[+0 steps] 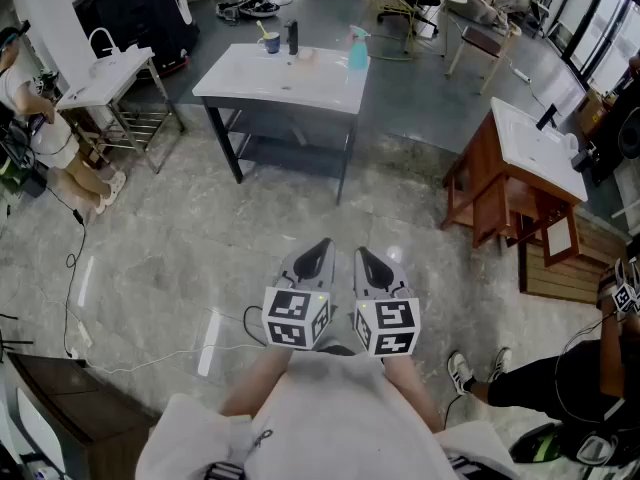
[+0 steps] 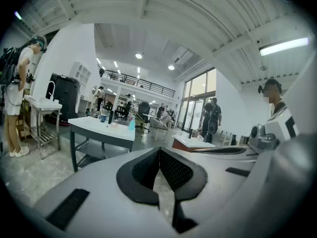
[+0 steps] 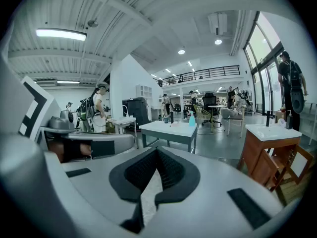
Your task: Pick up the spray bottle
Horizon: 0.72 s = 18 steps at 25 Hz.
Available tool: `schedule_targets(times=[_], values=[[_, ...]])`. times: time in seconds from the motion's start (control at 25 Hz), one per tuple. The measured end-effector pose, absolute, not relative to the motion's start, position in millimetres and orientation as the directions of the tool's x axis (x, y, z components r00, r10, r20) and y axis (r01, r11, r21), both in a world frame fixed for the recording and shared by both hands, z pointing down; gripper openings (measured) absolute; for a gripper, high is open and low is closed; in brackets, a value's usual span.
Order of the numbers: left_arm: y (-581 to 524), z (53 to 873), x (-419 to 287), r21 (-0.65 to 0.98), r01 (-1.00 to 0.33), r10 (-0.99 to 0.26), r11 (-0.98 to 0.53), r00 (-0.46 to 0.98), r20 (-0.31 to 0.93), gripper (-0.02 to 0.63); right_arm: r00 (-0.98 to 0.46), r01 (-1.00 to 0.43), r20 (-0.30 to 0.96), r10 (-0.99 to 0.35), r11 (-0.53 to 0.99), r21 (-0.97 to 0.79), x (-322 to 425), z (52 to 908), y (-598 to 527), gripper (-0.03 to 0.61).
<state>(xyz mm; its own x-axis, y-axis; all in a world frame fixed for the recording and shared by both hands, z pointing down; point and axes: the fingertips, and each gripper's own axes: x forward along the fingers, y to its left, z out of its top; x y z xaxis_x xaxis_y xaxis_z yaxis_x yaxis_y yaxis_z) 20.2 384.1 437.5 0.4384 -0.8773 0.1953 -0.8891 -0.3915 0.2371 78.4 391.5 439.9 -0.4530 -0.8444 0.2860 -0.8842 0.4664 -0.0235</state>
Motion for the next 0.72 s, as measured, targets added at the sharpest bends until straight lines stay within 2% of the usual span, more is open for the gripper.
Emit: schedule_targets(times=[0.28, 0.72], values=[[396, 436, 20, 0.245, -0.886, -0.876, -0.393, 0.442, 0.191, 0.026, -0.449, -0.882, 0.287, -0.846, 0.471, 0.006, 77, 438, 404, 0.026], [410, 438, 29, 0.236, -0.886, -0.873, -0.400, 0.447, 0.197, 0.026, -0.461, -0.883, 0.291, -0.838, 0.467, -0.052, 85, 443, 415, 0.026]])
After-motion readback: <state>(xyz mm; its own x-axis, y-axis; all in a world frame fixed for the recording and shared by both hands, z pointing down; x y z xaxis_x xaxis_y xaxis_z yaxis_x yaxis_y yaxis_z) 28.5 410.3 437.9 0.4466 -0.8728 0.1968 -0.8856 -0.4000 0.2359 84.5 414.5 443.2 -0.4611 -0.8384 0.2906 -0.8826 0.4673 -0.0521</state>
